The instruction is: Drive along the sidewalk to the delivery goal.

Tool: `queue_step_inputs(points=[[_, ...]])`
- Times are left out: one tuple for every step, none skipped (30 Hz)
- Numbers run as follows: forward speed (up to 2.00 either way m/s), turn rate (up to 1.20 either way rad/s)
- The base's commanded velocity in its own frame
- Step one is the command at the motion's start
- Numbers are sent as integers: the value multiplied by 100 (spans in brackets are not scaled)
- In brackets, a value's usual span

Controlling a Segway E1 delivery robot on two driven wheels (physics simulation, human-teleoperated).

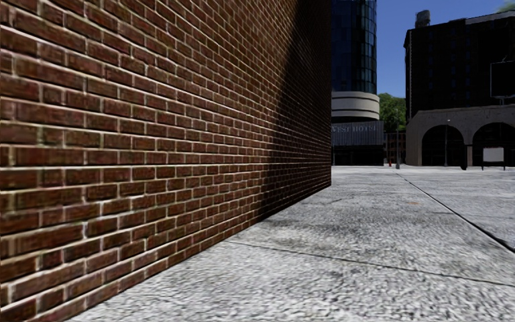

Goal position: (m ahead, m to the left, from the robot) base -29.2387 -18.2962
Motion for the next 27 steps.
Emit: queue_step_inputs(points=[[200, -61], [200, -62], [200, -63], [200, -63], [200, -64], [200, -64], [200, -65], [200, -65], [200, -66], [200, -67], [200, -67], [200, -68], [200, -70], [200, -71], [200, -71], [200, -73], [200, -74], [200, -74], [200, -74], [200, -74], [200, -74], [200, -74], [200, -74], [200, -74], [200, -74], [200, -74], [200, -74]])
